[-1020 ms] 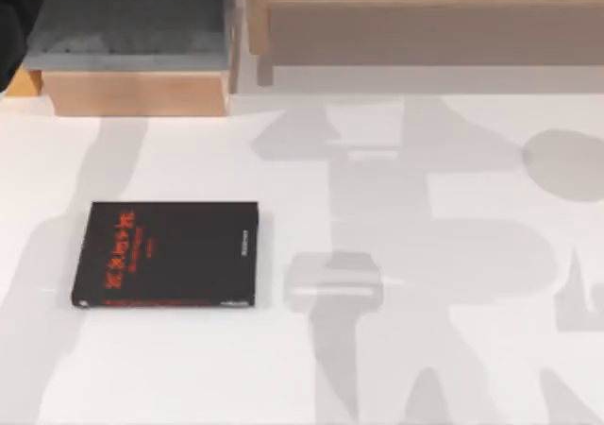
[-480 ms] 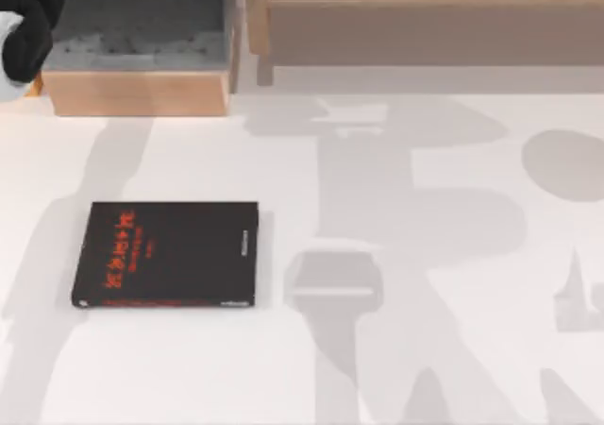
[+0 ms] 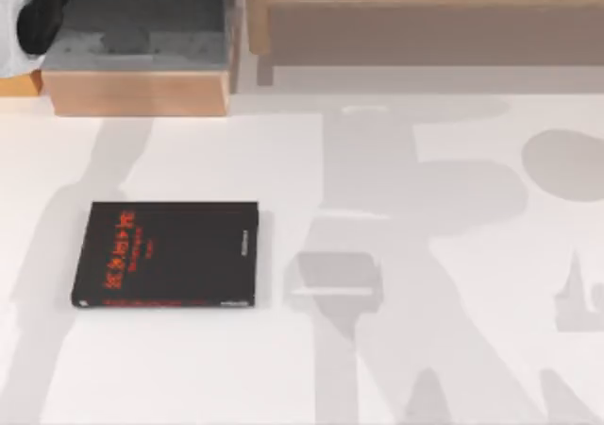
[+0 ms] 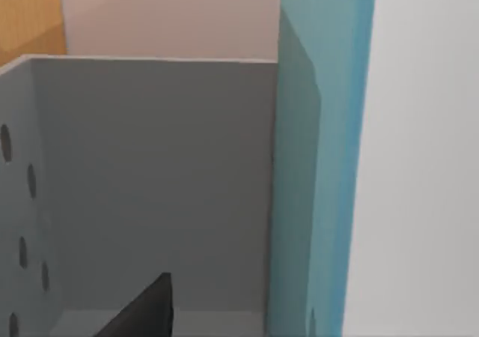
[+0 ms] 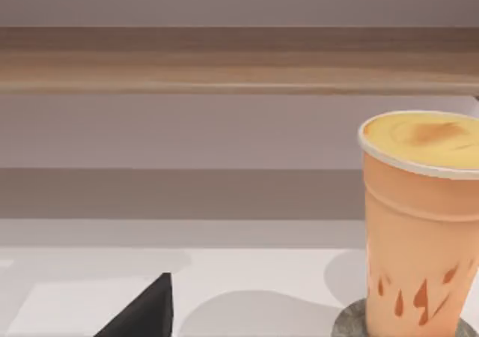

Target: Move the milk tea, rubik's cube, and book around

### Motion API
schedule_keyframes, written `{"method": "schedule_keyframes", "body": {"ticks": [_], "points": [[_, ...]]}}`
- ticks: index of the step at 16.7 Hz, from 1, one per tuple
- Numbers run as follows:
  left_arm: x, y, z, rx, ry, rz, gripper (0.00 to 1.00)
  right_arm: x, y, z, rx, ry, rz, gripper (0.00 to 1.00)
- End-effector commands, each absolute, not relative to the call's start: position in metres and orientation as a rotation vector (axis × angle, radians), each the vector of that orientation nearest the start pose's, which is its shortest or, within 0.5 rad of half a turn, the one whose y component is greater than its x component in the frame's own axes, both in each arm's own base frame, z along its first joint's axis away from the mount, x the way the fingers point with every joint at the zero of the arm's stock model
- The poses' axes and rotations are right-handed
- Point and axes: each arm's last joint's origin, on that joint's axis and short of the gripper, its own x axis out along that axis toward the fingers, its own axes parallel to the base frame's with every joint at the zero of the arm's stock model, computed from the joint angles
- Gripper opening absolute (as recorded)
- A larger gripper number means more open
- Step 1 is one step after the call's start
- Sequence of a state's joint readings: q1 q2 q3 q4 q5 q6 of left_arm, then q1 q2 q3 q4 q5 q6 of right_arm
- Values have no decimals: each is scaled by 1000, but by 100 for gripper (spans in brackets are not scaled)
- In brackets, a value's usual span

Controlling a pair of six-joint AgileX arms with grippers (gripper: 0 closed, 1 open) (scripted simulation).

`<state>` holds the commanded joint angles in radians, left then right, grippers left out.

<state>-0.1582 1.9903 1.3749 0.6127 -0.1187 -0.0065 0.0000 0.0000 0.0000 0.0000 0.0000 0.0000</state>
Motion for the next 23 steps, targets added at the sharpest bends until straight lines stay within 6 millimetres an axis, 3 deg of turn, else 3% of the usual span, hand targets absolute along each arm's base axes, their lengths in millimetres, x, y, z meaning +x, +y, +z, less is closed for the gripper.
{"method": "schedule_keyframes", "body": {"ticks": [4,17,23], "points": [[464,-65,248,-21,5,-17,100,106,-1,160,0,0,0,100],[464,-65,248,-21,5,-17,2,106,-1,160,0,0,0,100],[464,-65,248,-21,5,-17,0,106,-1,160,0,0,0,100]]}}
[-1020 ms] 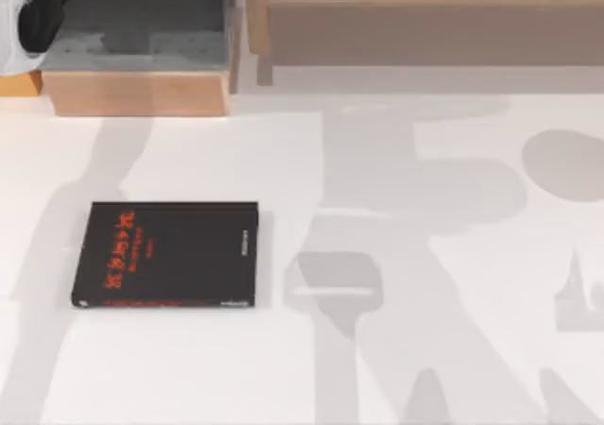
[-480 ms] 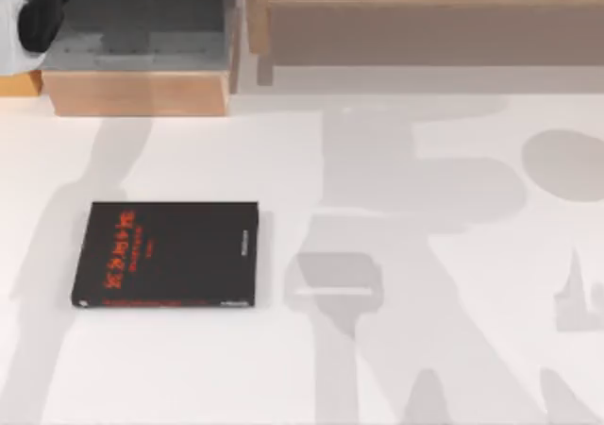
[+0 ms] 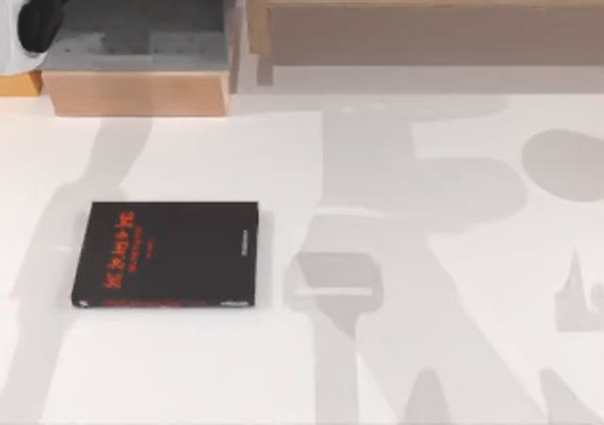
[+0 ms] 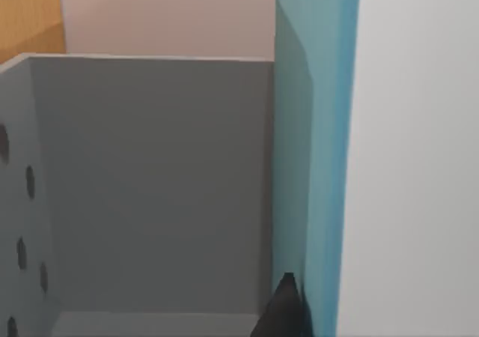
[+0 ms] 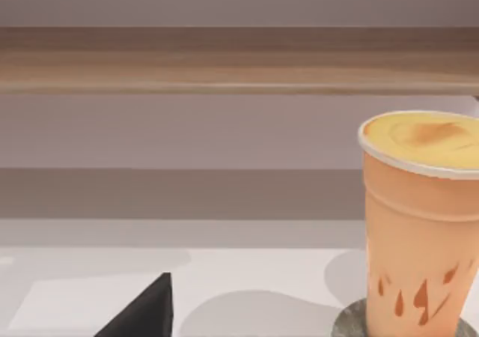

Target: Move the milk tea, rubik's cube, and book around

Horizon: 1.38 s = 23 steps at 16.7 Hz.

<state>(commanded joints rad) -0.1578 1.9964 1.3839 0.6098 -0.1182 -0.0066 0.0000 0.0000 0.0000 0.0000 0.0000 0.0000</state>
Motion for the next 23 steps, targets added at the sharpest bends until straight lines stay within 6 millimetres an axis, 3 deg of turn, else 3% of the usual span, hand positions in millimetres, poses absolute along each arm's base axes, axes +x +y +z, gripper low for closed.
{"method": "schedule_keyframes", "body": {"ticks": [14,17,20,23], "points": [[452,-66,260,-7,-4,-12,0,106,-1,160,0,0,0,100],[431,-74,282,76,-56,29,0,106,-1,160,0,0,0,100],[395,-83,308,236,-110,98,0,106,-1,160,0,0,0,100],[353,-94,306,461,-91,152,0,106,-1,160,0,0,0,100]]}}
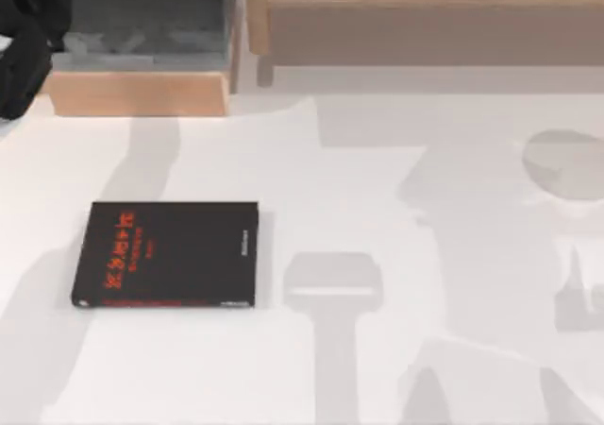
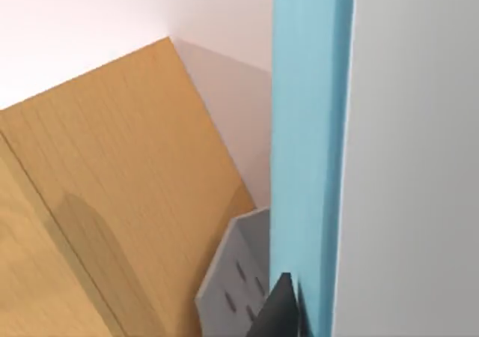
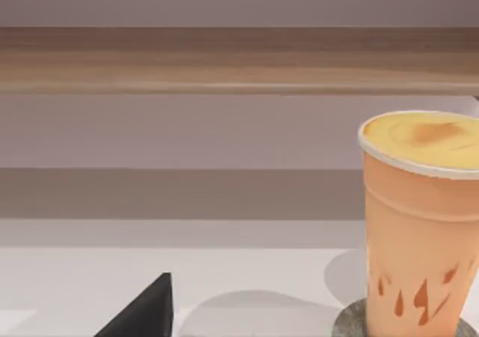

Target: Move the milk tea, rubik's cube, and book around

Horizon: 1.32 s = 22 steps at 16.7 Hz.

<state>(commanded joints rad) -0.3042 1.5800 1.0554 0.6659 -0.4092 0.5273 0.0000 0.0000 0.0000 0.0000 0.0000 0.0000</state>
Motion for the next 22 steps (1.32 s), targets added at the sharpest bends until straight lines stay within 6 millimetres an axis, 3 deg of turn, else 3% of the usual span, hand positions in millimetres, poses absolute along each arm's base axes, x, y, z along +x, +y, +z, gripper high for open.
{"method": "schedule_keyframes", "body": {"ticks": [3,8,11,13,15,22], "points": [[314,-110,273,744,0,136,0,106,-1,160,0,0,0,100],[251,-133,180,1229,193,-89,0,106,-1,160,0,0,0,100],[209,-134,120,1444,310,-292,0,106,-1,160,0,0,0,100],[189,-131,96,1517,359,-391,0,106,-1,160,0,0,0,100],[179,-129,87,1543,377,-437,0,106,-1,160,0,0,0,100],[183,-130,87,1541,373,-431,0,106,-1,160,0,0,0,100]]}}
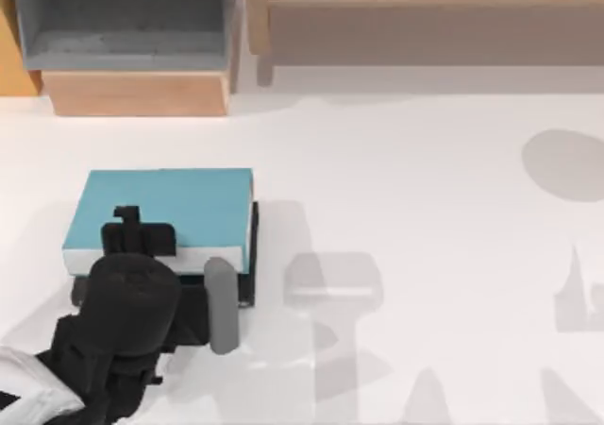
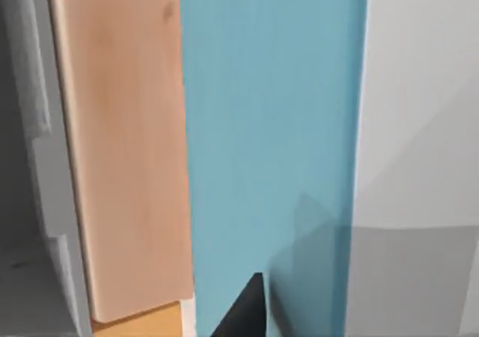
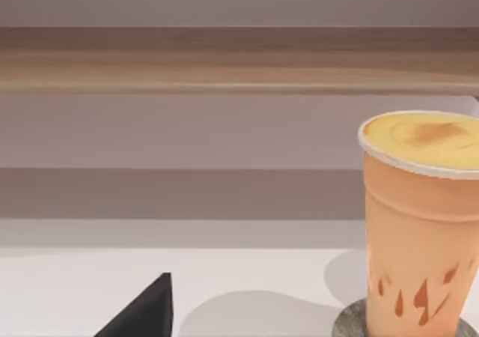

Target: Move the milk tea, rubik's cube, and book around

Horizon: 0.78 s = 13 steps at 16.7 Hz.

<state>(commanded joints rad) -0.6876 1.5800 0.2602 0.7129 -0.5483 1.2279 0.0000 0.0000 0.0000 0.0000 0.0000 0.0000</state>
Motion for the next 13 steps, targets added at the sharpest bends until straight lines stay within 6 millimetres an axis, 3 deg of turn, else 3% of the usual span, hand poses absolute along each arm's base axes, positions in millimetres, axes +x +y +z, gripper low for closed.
{"method": "schedule_keyframes", "body": {"ticks": [5,13], "points": [[184,-130,84,1543,377,-438,0,106,-1,160,0,0,0,100],[184,-130,84,1543,377,-438,60,106,-1,160,0,0,0,100]]}}
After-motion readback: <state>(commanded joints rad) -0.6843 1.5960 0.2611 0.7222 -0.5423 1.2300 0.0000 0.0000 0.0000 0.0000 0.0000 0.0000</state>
